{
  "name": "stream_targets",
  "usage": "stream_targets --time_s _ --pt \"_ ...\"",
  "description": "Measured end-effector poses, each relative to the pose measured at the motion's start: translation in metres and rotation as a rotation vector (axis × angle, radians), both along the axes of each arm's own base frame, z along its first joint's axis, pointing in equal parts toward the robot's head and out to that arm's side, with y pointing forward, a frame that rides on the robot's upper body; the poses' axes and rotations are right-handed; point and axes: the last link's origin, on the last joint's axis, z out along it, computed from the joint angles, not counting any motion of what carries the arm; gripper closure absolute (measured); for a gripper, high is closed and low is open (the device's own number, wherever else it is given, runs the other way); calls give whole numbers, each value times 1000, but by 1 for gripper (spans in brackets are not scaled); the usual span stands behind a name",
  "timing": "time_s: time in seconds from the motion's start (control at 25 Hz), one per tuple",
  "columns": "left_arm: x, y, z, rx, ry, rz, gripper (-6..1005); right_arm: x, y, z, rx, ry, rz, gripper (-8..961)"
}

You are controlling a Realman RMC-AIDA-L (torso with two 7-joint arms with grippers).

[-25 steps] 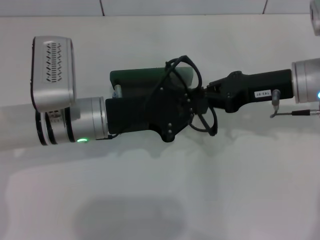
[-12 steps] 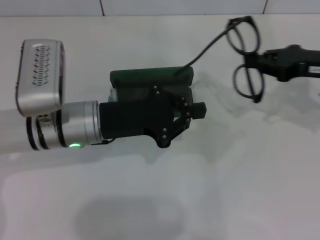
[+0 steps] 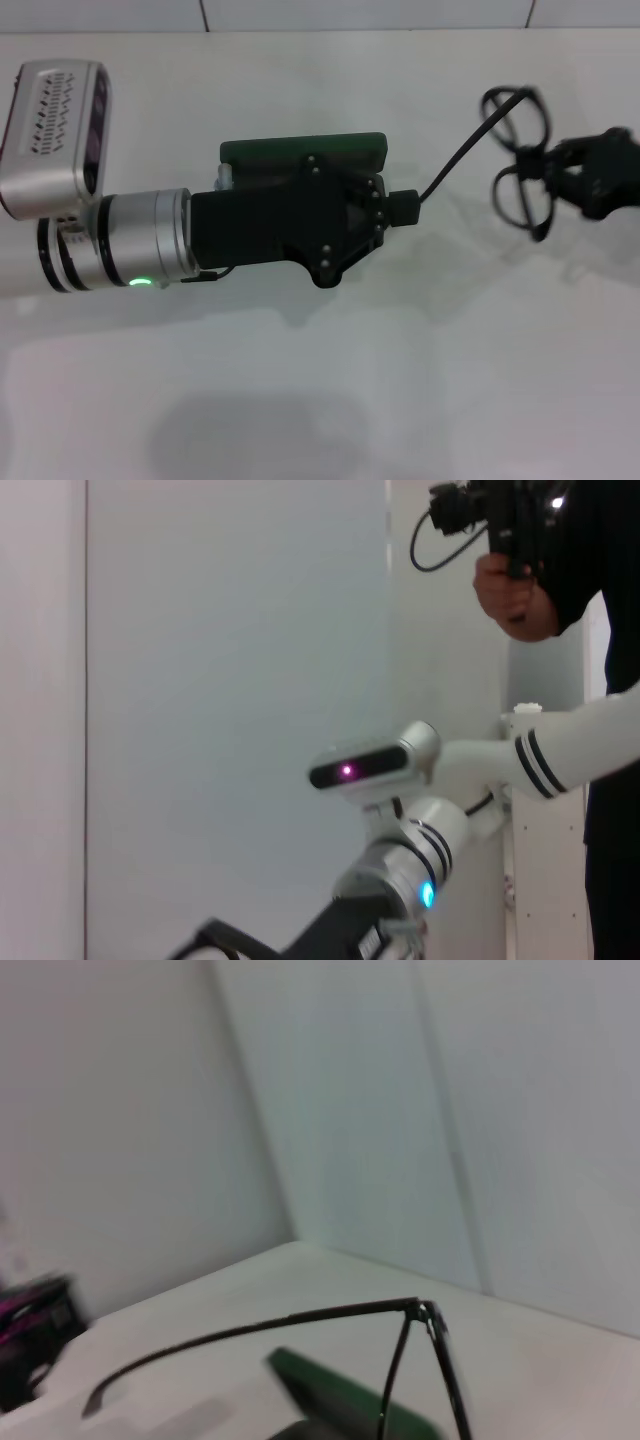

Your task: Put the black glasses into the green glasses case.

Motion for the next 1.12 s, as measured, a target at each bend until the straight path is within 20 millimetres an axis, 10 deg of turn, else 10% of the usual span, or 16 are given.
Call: stream_targets --time_s 0.52,1.12 --pt "2 -2 -4 -16 -39 40 987 -32 -3 -43 -61 -33 162 872" --pt "8 -4 -12 -86 -48 66 985 -48 2 -45 -65 -7 201 872"
